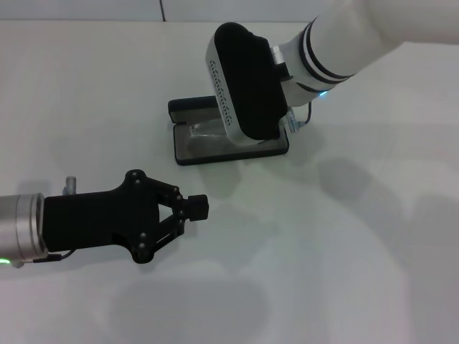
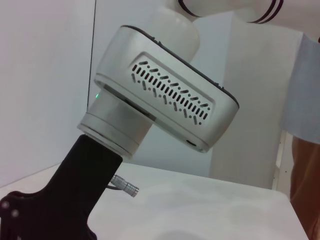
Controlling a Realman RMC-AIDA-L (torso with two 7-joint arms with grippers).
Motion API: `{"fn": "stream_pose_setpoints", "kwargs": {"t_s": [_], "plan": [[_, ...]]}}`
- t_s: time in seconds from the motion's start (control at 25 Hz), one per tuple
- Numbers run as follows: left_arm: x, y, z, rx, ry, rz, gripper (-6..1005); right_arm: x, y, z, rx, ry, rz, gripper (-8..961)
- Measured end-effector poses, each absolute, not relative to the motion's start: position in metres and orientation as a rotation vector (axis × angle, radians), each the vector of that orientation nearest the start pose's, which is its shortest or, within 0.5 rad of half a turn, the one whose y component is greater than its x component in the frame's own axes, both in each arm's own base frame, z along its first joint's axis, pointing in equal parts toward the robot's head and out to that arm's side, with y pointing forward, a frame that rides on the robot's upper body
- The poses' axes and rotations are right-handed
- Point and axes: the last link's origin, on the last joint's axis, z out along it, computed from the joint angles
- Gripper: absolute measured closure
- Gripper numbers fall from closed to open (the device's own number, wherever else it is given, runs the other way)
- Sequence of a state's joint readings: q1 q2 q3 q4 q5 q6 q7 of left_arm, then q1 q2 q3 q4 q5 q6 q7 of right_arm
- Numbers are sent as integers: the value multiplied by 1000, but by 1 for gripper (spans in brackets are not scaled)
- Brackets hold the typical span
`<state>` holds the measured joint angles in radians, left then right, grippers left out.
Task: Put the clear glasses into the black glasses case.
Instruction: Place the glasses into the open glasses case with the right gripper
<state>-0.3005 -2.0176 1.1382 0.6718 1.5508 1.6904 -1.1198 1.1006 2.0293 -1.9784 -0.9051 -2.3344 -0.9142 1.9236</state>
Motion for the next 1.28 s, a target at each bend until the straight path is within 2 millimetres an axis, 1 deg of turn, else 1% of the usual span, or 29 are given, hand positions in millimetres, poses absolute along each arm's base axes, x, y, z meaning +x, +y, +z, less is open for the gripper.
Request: {"fn": "stream_pose_setpoints", "kwargs": {"t_s": [0.44,0.8,1.28], "plan": [[-266,261,-6,-2825,-300,-951,956,52,406,-121,-2650,-826,-566,904],[-266,262,-7,-2818,-305,-947,955,50,405,-121,-2668,-794,-543,904],[-264,264,-8,-2827,-295,-942,955,53,407,-121,-2661,-792,-567,904]]}}
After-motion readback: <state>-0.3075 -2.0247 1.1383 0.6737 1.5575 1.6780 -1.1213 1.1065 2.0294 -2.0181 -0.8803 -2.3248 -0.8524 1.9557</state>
